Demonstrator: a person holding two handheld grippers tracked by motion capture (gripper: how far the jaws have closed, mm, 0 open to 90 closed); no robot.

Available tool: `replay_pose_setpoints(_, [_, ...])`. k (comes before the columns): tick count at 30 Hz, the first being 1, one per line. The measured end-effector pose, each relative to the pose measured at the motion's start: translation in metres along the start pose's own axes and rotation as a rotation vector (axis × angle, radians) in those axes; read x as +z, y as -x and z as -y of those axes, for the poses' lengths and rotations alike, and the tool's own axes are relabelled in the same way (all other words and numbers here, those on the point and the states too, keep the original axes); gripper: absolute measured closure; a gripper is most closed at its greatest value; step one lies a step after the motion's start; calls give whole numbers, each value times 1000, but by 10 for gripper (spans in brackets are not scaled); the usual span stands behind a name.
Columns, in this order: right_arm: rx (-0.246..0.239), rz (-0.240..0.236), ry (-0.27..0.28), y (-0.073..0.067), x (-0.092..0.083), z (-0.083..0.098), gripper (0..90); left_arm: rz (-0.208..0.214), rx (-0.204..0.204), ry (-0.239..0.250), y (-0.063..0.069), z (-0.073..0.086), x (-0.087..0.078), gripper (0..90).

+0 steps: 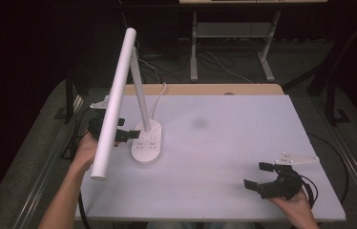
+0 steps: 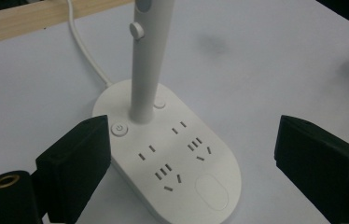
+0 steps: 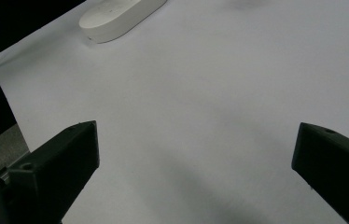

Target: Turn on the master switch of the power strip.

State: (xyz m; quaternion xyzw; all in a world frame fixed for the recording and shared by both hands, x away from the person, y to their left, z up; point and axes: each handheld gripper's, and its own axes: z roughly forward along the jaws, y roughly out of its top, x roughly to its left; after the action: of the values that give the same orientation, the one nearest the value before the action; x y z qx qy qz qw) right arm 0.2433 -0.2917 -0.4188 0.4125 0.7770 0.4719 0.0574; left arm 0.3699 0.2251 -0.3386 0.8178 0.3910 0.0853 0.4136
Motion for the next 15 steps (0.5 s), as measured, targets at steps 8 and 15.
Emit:
replay_pose_setpoints(8, [12,1,-5,0,-1,0,1,-22,-31,19,-11,-4,0,131])
replay_pose_setpoints(15, [9,6,4,1,-1,1,1,-40,-55,28,-18,-5,3,145])
